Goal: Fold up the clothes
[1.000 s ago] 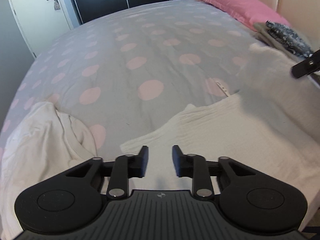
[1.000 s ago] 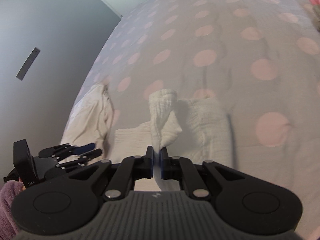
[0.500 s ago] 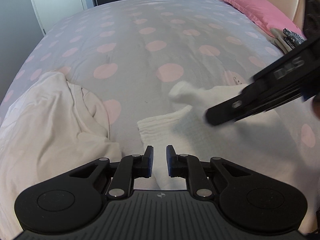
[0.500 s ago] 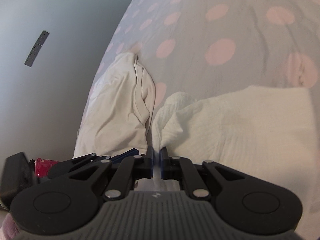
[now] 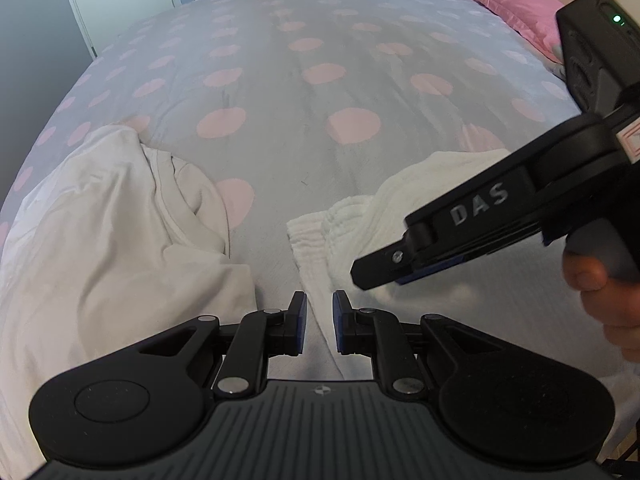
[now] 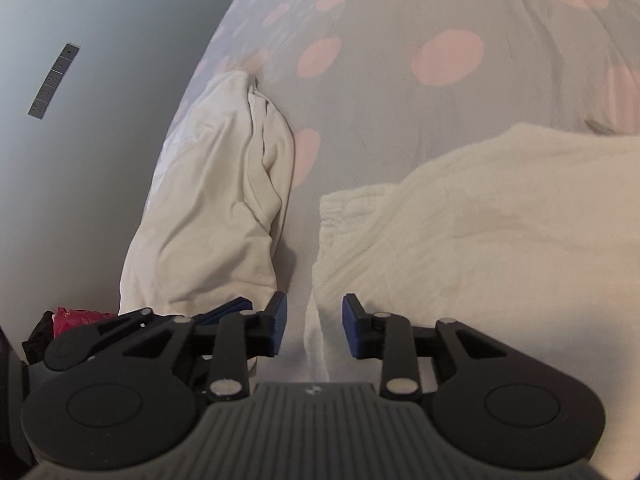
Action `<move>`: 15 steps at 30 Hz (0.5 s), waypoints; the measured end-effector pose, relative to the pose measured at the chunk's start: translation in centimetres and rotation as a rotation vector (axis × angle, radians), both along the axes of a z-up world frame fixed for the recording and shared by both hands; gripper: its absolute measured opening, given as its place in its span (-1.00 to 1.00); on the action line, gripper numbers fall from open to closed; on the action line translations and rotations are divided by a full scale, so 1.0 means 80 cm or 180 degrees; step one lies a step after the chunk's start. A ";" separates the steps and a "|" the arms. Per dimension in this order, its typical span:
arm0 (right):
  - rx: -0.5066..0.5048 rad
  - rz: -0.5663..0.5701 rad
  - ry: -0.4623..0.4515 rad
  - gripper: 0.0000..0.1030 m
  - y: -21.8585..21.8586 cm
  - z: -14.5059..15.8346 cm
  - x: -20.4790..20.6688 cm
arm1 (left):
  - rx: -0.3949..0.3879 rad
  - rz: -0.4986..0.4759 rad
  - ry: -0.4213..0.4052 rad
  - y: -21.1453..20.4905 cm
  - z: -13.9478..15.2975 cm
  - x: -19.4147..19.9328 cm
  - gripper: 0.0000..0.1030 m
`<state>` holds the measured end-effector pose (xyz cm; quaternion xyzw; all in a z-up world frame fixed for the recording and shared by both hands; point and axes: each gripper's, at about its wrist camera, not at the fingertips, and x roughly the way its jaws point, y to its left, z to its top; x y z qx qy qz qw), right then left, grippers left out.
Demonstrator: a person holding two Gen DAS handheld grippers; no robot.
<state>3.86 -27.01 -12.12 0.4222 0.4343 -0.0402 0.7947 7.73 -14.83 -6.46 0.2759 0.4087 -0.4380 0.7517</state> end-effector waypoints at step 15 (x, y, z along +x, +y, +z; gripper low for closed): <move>-0.0699 0.0209 -0.0139 -0.31 0.012 0.045 -0.157 | -0.0109 0.0318 0.0829 0.011 -0.014 -0.014 -0.24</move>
